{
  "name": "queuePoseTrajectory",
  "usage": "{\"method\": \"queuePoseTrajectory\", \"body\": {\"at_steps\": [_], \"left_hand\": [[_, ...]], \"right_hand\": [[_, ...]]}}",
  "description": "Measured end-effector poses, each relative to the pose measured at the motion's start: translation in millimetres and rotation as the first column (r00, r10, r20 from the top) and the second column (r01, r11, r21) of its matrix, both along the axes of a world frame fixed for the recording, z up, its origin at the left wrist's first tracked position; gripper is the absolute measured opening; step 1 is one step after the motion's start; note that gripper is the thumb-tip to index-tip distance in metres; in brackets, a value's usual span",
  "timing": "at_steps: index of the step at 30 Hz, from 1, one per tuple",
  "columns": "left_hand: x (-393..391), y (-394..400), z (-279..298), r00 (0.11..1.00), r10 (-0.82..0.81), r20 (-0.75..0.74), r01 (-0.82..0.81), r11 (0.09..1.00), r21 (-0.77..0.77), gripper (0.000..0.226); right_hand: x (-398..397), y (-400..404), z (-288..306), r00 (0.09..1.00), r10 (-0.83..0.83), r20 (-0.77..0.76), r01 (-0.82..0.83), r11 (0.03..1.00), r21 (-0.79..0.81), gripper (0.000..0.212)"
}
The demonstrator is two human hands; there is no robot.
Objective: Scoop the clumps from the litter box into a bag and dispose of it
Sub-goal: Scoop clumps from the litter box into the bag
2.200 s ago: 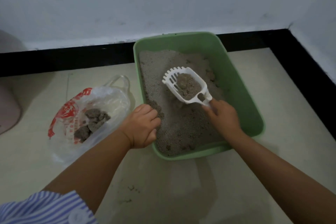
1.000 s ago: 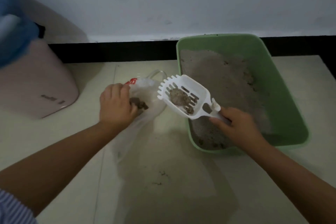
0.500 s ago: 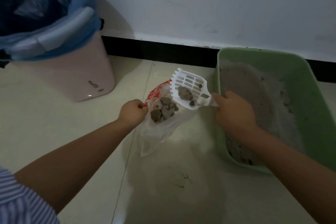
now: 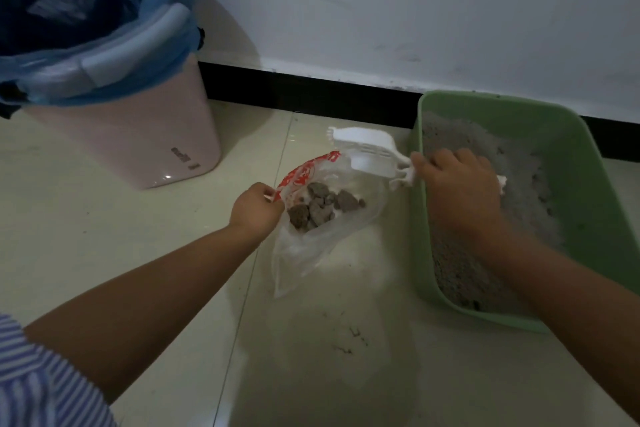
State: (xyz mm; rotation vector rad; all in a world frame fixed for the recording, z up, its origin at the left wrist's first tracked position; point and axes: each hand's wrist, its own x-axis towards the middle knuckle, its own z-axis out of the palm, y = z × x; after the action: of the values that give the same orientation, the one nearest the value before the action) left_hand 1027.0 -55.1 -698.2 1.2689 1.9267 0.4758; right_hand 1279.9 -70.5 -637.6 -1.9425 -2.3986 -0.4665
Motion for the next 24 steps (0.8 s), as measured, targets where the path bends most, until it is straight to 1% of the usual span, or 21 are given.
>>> {"method": "queuePoseTrajectory", "body": {"at_steps": [2, 3, 4, 5, 6, 7, 9, 10, 11, 13, 15, 17, 18, 19, 20, 21, 22, 23, 24], "left_hand": [[5.9, -3.0, 1.4, 0.972, -0.093, -0.218, 0.117, 0.988, 0.1, 0.043], [10.0, -4.7, 2.8, 0.931, -0.14, -0.337, 0.213, 0.959, 0.188, 0.045], [15.3, -6.0, 5.4, 0.886, -0.193, -0.423, 0.328, 0.904, 0.275, 0.042], [22.3, -6.0, 5.4, 0.849, -0.249, -0.466, 0.44, 0.821, 0.363, 0.033], [31.9, -5.8, 5.5, 0.817, -0.315, -0.483, 0.532, 0.734, 0.422, 0.024], [42.7, -5.2, 4.6, 0.789, -0.378, -0.484, 0.598, 0.652, 0.465, 0.021], [70.8, -2.6, -2.4, 0.732, -0.504, -0.459, 0.681, 0.513, 0.522, 0.028], [87.8, -2.0, -4.6, 0.701, -0.554, -0.449, 0.707, 0.462, 0.535, 0.03], [105.7, -1.0, -8.0, 0.671, -0.592, -0.446, 0.727, 0.411, 0.55, 0.029], [140.1, 0.6, -13.3, 0.617, -0.637, -0.462, 0.759, 0.329, 0.562, 0.029], [168.1, 3.7, -13.8, 0.562, -0.665, -0.491, 0.796, 0.273, 0.541, 0.03], [188.1, 11.8, -15.1, 0.544, -0.659, -0.52, 0.804, 0.231, 0.548, 0.031], [195.3, 15.1, -13.7, 0.511, -0.664, -0.546, 0.825, 0.199, 0.53, 0.033], [200.2, 17.9, -14.5, 0.438, -0.687, -0.58, 0.869, 0.158, 0.47, 0.036], [202.7, 19.5, -13.6, 0.339, -0.715, -0.611, 0.921, 0.119, 0.371, 0.042], [202.5, 22.4, -16.7, 0.234, -0.716, -0.658, 0.958, 0.054, 0.283, 0.05], [199.6, 26.1, -18.9, 0.143, -0.708, -0.691, 0.977, -0.009, 0.212, 0.059], [196.3, 29.3, -18.5, 0.076, -0.723, -0.687, 0.987, -0.043, 0.154, 0.062], [194.8, 30.5, -15.0, -0.016, -0.703, -0.711, 0.991, -0.107, 0.083, 0.056]], "right_hand": [[16.0, -0.9, 3.0, 0.997, -0.07, -0.042, 0.068, 0.997, -0.036, 0.04], [24.2, -3.0, 6.4, 0.993, -0.11, -0.051, 0.108, 0.993, -0.046, 0.044], [32.7, -4.5, 10.4, 0.989, -0.139, -0.053, 0.138, 0.99, -0.03, 0.046], [41.3, -6.5, 16.1, 0.983, -0.176, -0.055, 0.175, 0.984, -0.035, 0.046], [50.7, -8.8, 23.0, 0.97, -0.235, -0.059, 0.232, 0.971, -0.063, 0.044], [61.5, -11.7, 29.7, 0.946, -0.32, -0.062, 0.311, 0.943, -0.115, 0.042], [89.8, -22.0, 39.8, 0.856, -0.514, -0.055, 0.488, 0.838, -0.242, 0.036], [105.6, -29.3, 42.6, 0.804, -0.594, -0.02, 0.564, 0.773, -0.289, 0.033], [119.5, -37.4, 46.5, 0.757, -0.652, 0.043, 0.627, 0.705, -0.33, 0.03], [145.0, -53.8, 53.1, 0.685, -0.69, 0.234, 0.706, 0.549, -0.447, 0.029], [162.3, -71.3, 54.6, 0.643, -0.648, 0.408, 0.736, 0.376, -0.563, 0.03], [169.7, -86.3, 51.0, 0.628, -0.638, 0.445, 0.725, 0.274, -0.631, 0.027], [170.4, -90.7, 47.7, 0.623, -0.638, 0.452, 0.721, 0.246, -0.648, 0.024], [170.6, -92.9, 43.6, 0.612, -0.641, 0.464, 0.722, 0.212, -0.659, 0.03], [171.8, -93.7, 37.9, 0.598, -0.648, 0.471, 0.72, 0.177, -0.671, 0.037], [174.9, -91.0, 27.9, 0.597, -0.658, 0.459, 0.704, 0.154, -0.694, 0.043], [176.8, -87.6, 18.4, 0.602, -0.682, 0.415, 0.679, 0.164, -0.715, 0.045], [179.7, -83.6, 6.8, 0.602, -0.712, 0.362, 0.655, 0.181, -0.733, 0.047], [180.7, -80.3, -4.5, 0.589, -0.739, 0.326, 0.646, 0.188, -0.74, 0.05]]}}
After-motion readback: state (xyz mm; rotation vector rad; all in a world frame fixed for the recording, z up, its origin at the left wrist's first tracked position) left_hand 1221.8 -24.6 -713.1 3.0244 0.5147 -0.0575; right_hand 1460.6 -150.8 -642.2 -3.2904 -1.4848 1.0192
